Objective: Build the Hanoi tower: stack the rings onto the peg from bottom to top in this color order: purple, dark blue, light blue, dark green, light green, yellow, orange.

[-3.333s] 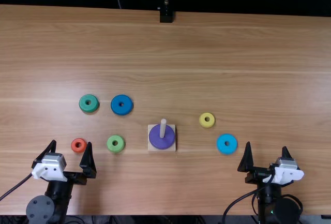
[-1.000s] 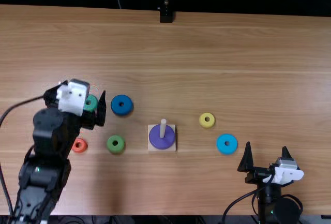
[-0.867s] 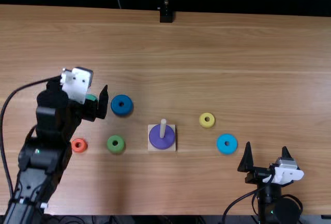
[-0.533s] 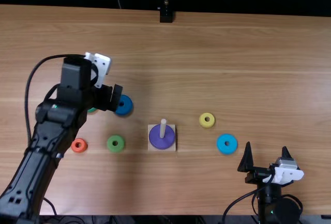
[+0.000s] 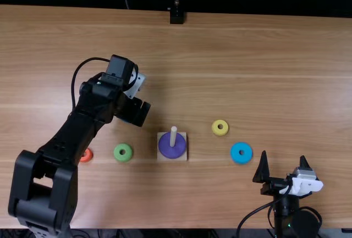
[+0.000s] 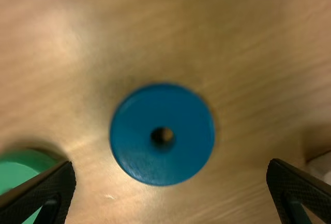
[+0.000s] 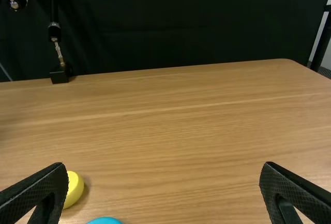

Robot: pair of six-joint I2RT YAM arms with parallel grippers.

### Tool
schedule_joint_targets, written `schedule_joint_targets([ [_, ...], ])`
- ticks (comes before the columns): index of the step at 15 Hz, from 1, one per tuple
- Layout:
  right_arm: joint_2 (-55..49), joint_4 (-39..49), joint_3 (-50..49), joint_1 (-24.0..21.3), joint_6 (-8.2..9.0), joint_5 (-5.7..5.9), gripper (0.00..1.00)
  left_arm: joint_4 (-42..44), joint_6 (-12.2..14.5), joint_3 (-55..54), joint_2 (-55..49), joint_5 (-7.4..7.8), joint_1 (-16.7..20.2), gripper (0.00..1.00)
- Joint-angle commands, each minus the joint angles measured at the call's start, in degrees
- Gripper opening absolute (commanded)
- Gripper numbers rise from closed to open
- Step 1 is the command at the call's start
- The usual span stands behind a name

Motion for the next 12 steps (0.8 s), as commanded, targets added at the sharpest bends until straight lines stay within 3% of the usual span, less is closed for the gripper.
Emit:
schedule_joint_targets([
  [1,-0.69,-0.75,-0.58,-0.50,-0.03,-0.36,1.00,-0.36,1.07,2.95,1.56,-0.58,-0.43,1.00],
  [12,-0.69,-0.86,-0.58,-0.59,-0.03,-0.36,1.00,-0.67,1.17,6.64,8.33,-0.69,-0.43,1.00],
])
